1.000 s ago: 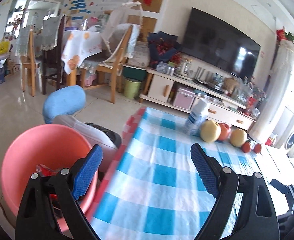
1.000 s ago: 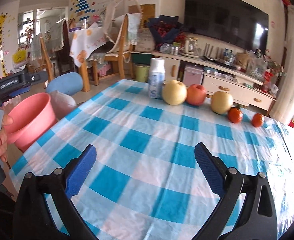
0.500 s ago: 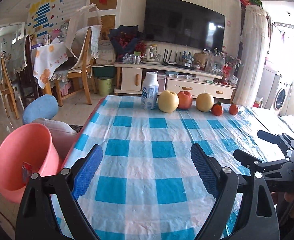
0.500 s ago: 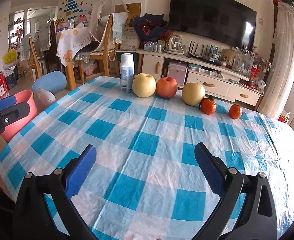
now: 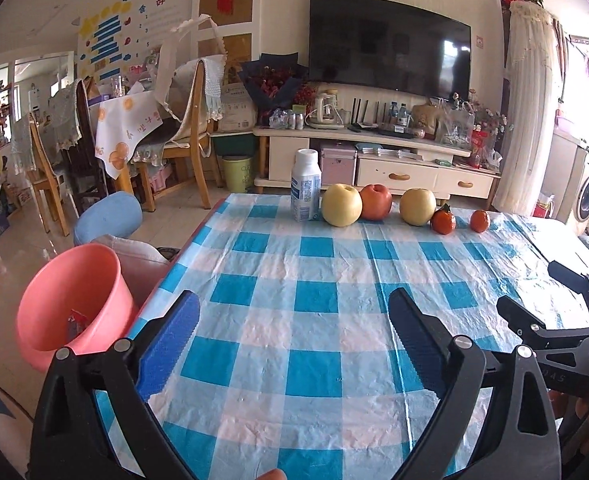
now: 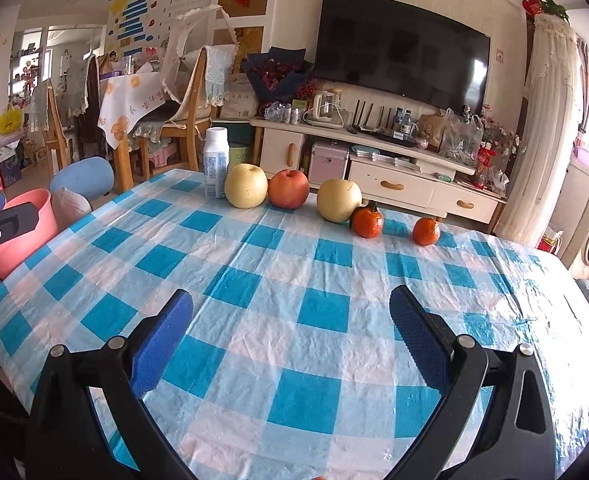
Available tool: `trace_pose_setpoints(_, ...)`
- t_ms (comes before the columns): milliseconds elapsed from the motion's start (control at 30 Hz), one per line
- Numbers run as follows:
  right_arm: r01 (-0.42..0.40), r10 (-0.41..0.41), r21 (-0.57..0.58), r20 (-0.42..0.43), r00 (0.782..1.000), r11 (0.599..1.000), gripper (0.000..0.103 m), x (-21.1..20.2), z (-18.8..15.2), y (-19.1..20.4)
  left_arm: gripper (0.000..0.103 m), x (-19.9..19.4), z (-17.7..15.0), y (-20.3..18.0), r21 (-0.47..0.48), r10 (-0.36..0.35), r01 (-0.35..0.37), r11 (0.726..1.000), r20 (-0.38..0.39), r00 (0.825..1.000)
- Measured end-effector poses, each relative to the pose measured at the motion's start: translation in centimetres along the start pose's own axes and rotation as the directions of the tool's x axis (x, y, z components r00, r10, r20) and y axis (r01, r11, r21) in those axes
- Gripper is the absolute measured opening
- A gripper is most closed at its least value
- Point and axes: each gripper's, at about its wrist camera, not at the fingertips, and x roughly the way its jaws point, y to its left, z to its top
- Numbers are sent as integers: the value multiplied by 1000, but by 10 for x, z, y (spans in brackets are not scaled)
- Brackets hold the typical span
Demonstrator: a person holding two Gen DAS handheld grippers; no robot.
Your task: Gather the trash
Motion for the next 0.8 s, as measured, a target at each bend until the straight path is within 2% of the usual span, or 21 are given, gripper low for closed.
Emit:
trace_pose_setpoints(233,32,-32,1,58,998,999,99,-22,0,-13,96,-29,14,-28,61,52,-57,996,84,995)
trace_pose_setpoints(800,61,-76,90,179,981,994,99,-62,2,-42,97,-67,26,-64,103,52,-71,992,175,983)
